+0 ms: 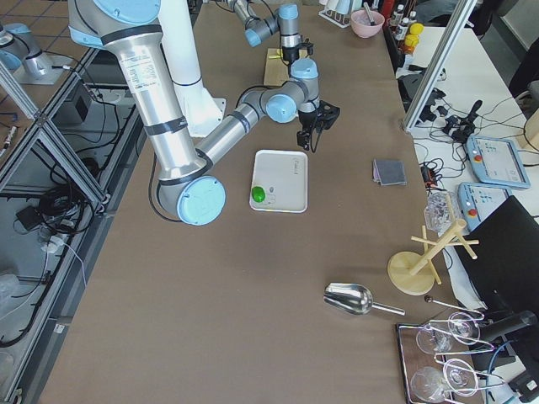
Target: Put spoon and bun in bowl
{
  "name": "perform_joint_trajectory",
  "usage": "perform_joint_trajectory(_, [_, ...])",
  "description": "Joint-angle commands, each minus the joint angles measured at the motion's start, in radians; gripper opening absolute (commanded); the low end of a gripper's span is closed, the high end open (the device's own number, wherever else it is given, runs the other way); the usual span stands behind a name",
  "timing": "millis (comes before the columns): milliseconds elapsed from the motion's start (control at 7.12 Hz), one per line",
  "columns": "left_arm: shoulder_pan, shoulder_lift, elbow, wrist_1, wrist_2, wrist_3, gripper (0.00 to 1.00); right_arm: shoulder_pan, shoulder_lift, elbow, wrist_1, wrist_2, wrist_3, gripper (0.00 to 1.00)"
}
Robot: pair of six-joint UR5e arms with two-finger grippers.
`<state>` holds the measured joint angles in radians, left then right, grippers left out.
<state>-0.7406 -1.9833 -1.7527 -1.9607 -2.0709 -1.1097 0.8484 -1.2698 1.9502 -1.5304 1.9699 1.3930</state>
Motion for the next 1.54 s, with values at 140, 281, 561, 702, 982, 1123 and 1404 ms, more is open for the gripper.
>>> perform_joint_trajectory(140, [-0.321,0.219,0.051,0.002,-0.181,0.554,0.98,0.136,-0.178,0.084,-0.001,0.088,-0.355,1.00])
perform_joint_trajectory(281, [-0.427,0.245,0.097,0.002,-0.248,0.680,0.98,0.206,-0.221,0.082,0.007,0.154,-0.470,1.00])
perform_joint_trajectory(561, [-0.625,0.273,0.212,0.035,-0.368,0.937,0.98,0.378,-0.298,0.038,0.006,0.264,-0.752,1.00])
perform_joint_trajectory(702, [-0.713,0.303,0.229,0.080,-0.370,1.061,0.98,0.462,-0.325,-0.023,0.007,0.321,-0.911,1.00])
perform_joint_trajectory(982, [-0.789,0.288,0.226,0.234,-0.370,1.151,0.98,0.581,-0.327,-0.134,0.009,0.403,-1.121,1.00])
perform_joint_trajectory(1123, [-0.795,0.264,0.225,0.299,-0.370,1.137,0.98,0.599,-0.341,-0.161,0.009,0.421,-1.166,1.00])
perform_joint_trajectory(1404, [-0.830,0.192,0.202,0.501,-0.356,1.146,0.98,0.610,-0.350,-0.192,0.009,0.460,-1.217,1.00])
